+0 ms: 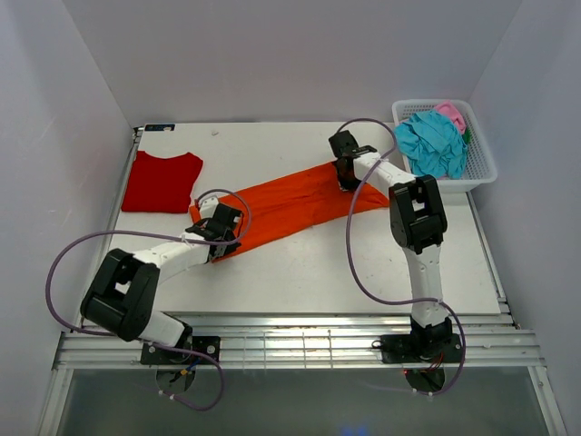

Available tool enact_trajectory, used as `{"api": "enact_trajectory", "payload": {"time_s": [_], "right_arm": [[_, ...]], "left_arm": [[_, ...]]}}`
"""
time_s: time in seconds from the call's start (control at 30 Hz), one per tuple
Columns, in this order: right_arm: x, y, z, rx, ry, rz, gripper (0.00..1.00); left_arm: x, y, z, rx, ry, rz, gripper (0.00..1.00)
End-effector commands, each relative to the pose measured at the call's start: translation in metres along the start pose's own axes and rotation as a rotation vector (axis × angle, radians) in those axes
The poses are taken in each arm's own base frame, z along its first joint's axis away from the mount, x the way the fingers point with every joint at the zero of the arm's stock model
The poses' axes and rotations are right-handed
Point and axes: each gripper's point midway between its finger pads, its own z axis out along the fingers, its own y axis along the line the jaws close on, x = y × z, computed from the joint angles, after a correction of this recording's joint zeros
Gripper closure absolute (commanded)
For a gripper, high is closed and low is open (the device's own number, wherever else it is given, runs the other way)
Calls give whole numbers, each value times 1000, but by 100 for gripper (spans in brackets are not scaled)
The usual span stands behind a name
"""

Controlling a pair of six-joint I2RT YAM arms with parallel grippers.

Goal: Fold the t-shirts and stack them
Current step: Rotate the tshirt 90 degrees

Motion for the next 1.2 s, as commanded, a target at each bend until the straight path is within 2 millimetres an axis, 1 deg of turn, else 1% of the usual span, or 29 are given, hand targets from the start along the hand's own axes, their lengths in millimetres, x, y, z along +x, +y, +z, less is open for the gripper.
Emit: {"api": "enact_trajectory", "payload": {"time_s": [0.0, 0.03, 0.1, 0.13, 0.2, 0.23, 0.27, 0.37, 0.43, 0.47, 0.53, 0.63, 0.67, 0.73, 0.8, 0.83, 0.87, 0.9, 0.93, 0.97, 1.0, 1.03, 1.07, 1.1, 1.17], "right_arm": [[8, 3, 16, -6, 55, -42, 92], [7, 2, 19, -5, 58, -52, 92], [2, 4, 20, -14, 50, -61, 92], [-6, 5, 20, -20, 36, -72, 92], [-11, 6, 22, -25, 30, -80, 92], [-19, 8, 23, -30, 16, -86, 92], [-22, 9, 23, -35, 14, -89, 92], [-33, 14, 26, -56, -6, -96, 92], [-36, 17, 29, -67, -11, -96, 92], [-42, 20, 28, -80, -25, -92, 92], [-42, 22, 32, -87, -26, -92, 92], [-45, 25, 34, -99, -35, -90, 92], [-43, 26, 35, -107, -31, -90, 92], [-43, 27, 37, -107, -36, -89, 92], [-45, 26, 38, -97, -41, -88, 92], [-43, 25, 40, -92, -35, -89, 92], [-44, 24, 41, -86, -35, -89, 92], [-44, 24, 41, -86, -35, -89, 92], [-45, 23, 40, -85, -38, -87, 92], [-45, 23, 40, -84, -40, -87, 92], [-45, 24, 40, -84, -38, -88, 92], [-45, 22, 39, -85, -41, -116, 92], [-45, 21, 39, -83, -41, -117, 92], [-44, 21, 39, -83, -41, -117, 92], [-44, 21, 36, -83, -43, -120, 92]], "left_arm": [[12, 10, -17, -2, 20, -20, 100], [10, 8, -24, 20, 9, -36, 100], [16, 9, -31, 36, 13, -37, 100], [15, 8, -38, 54, 6, -53, 100], [22, 10, -44, 65, 17, -51, 100], [20, 8, -50, 87, 5, -71, 100], [26, 9, -53, 95, 15, -67, 100], [33, 10, -60, 114, 22, -84, 100], [41, 15, -60, 109, 34, -85, 100], [44, 16, -60, 112, 38, -90, 100], [55, 20, -59, 103, 54, -80, 100], [61, 25, -58, 84, 46, -90, 100], [62, 22, -60, 94, 36, -79, 100], [51, 21, -64, 92, -24, -89, 100], [36, 13, -70, 107, -69, -93, 100], [27, 15, -70, 85, -104, -93, 100], [16, 10, -74, 81, -131, -101, 100], [11, 11, -74, 57, -146, -95, 100], [5, 15, -70, 12, -175, -87, 100], [-1, 14, -69, -5, -193, -83, 100], [-11, 9, -71, -11, -219, -88, 100], [-16, 8, -70, -29, -236, -80, 100], [-21, 12, -65, -79, -267, -65, 100], [-30, 8, -65, -91, -291, -68, 100], [-35, 10, -58, -136, -310, -43, 100]]}}
